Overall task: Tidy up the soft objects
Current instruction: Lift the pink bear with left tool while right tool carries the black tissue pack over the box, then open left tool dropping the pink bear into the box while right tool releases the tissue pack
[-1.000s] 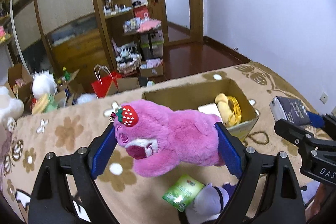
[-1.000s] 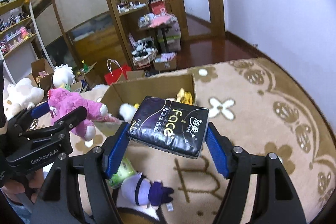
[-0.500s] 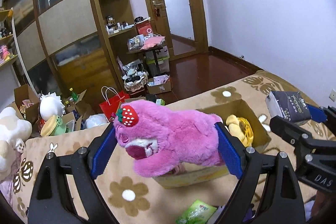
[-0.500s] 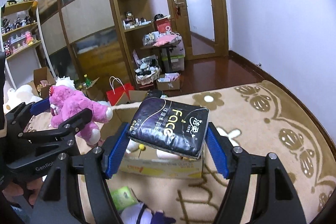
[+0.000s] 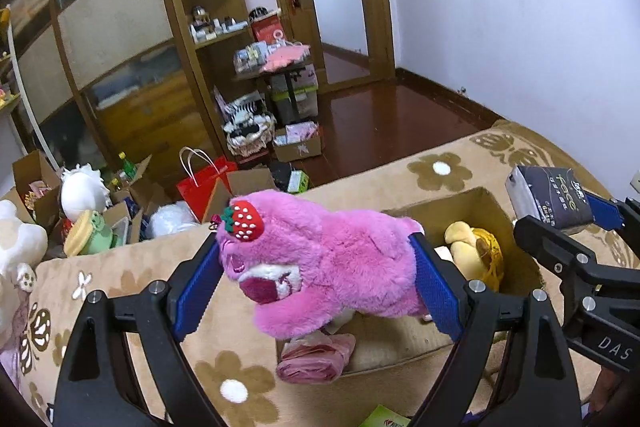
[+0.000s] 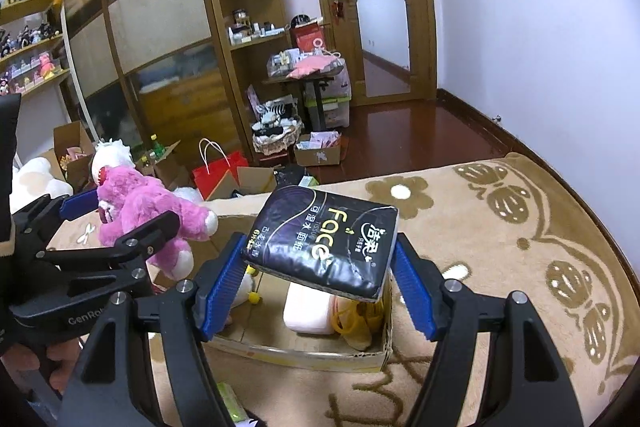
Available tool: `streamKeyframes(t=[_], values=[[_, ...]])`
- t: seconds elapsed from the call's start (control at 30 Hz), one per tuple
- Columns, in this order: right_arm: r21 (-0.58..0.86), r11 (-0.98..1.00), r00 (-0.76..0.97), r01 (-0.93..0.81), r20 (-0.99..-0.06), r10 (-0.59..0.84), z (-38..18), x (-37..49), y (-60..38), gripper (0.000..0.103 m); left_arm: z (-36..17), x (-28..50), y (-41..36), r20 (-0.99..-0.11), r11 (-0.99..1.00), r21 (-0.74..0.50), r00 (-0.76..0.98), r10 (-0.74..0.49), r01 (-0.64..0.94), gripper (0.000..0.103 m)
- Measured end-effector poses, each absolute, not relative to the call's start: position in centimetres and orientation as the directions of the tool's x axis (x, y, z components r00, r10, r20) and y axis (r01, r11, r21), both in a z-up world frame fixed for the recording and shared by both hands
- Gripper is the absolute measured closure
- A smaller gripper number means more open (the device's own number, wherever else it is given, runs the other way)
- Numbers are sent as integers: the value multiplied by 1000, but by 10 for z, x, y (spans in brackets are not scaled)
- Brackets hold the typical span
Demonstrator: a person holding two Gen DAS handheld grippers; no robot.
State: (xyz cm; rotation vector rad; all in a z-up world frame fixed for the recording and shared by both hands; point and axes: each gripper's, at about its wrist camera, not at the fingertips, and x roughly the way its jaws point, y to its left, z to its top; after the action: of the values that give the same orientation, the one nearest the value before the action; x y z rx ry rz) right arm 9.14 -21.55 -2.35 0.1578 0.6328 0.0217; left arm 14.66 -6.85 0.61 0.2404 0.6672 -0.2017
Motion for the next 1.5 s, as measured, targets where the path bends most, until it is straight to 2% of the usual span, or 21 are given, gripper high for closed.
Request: streamKeyframes(t=[0.27,0.7,1.5], values=[[125,992,767,30,-639,57,-46,110,-213,28,-25,170,-69,-699,956,124,707,-105,265,14],[114,993,714,36,-698,54,-71,122,-214,28,-47,186,-68,-753,953,103,648,-112,284,14],[134,990,700,50,-712,61,-79,125,-217,27,-65,188,-72,-801,945,118,591,-91,306,13]])
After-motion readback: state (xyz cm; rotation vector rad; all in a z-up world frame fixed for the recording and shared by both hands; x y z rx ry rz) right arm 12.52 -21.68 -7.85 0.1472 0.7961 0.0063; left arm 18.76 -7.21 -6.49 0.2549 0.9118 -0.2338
